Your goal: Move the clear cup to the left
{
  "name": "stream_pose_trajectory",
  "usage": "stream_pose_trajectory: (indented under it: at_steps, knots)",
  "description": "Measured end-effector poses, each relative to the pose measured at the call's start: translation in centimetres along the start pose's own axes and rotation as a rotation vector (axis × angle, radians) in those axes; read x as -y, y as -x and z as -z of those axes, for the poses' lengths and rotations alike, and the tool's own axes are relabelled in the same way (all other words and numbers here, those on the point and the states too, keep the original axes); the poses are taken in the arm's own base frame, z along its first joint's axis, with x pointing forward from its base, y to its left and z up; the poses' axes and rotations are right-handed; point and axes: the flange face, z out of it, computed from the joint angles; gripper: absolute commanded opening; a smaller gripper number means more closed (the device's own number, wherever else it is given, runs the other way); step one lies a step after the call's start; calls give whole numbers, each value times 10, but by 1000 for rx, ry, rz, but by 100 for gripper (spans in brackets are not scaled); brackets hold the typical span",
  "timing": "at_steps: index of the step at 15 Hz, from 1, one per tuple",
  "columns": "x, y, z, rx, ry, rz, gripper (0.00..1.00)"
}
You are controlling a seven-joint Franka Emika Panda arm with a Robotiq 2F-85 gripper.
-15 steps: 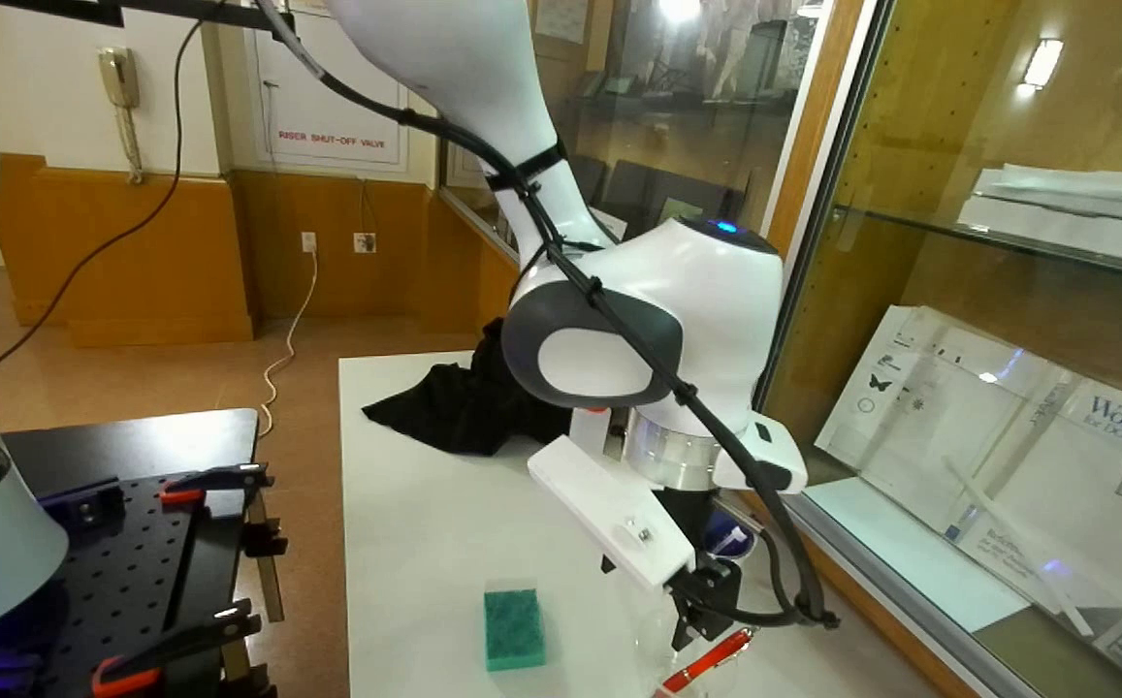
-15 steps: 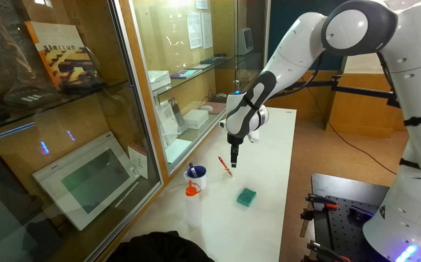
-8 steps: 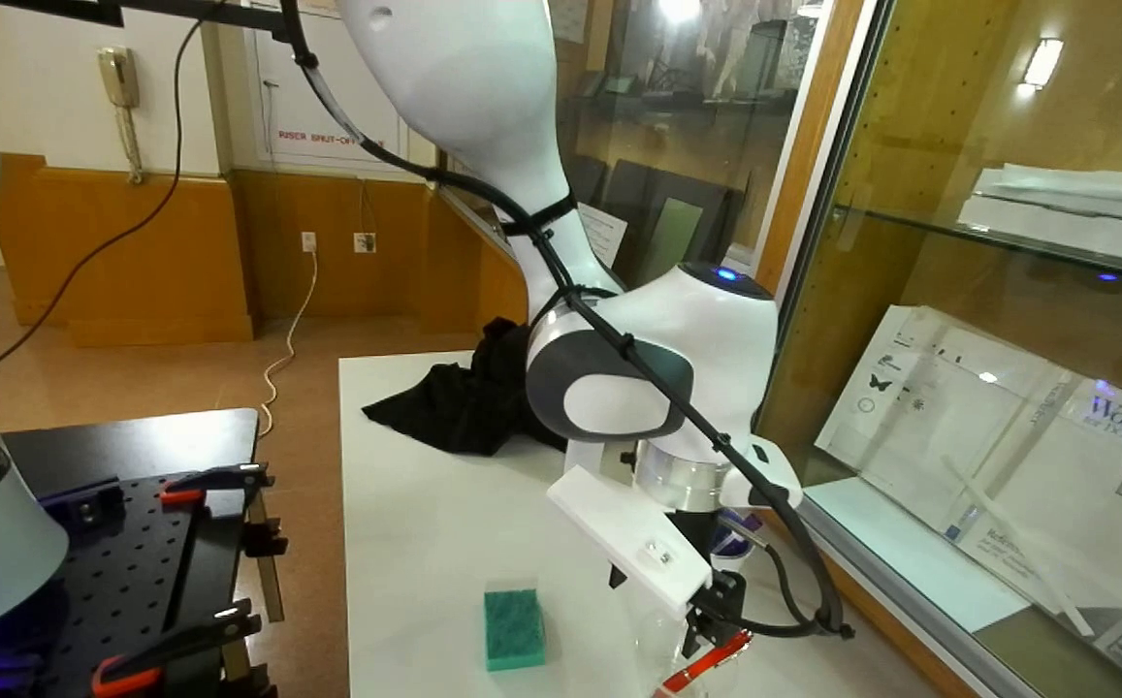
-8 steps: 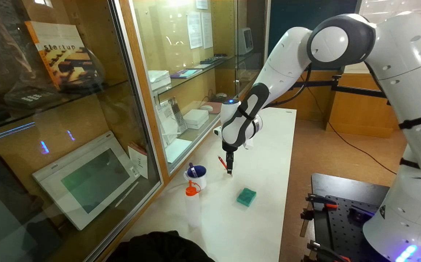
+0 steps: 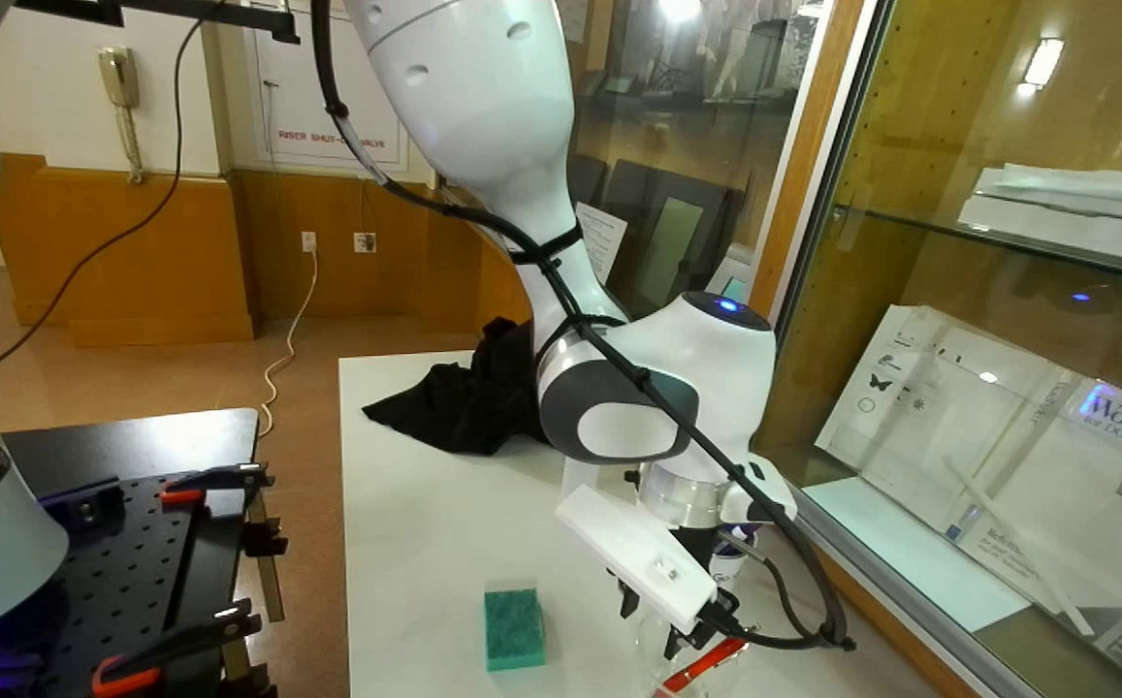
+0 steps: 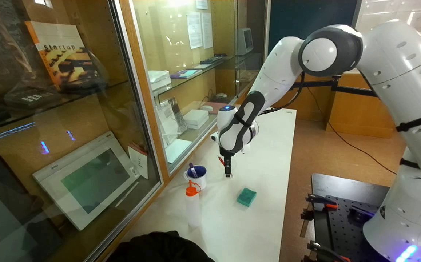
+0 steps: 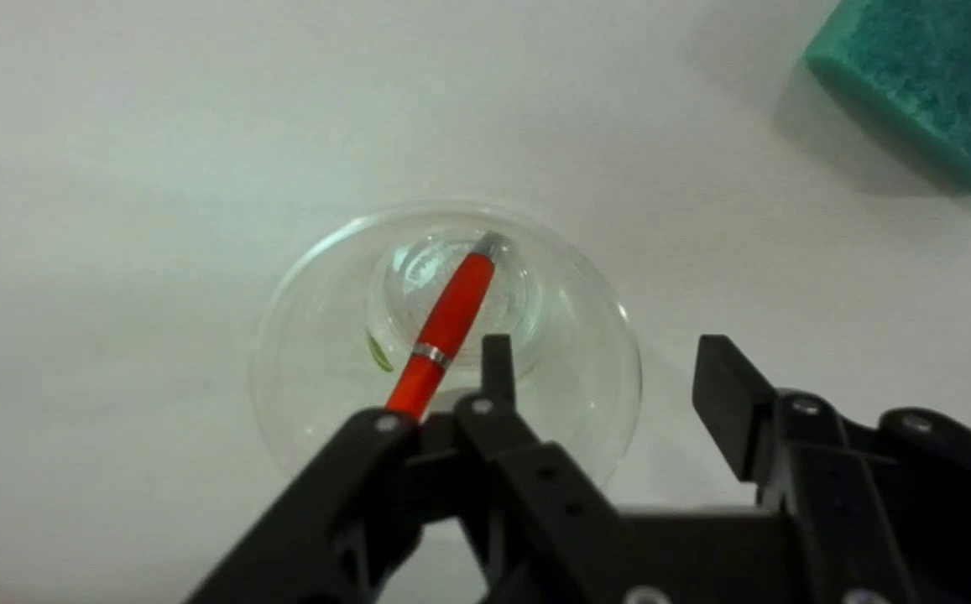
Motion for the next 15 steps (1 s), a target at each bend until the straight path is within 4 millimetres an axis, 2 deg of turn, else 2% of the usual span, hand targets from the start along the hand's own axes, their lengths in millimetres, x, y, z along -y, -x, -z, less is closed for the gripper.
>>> stream_pose_trajectory:
  at_steps: [3,4,15]
  knots:
    - [0,-1,-5,3,-2,1,5]
    - [-1,-1,-5,2,-2,0,1]
    - [-10,-2,3,-6,27,-65,1]
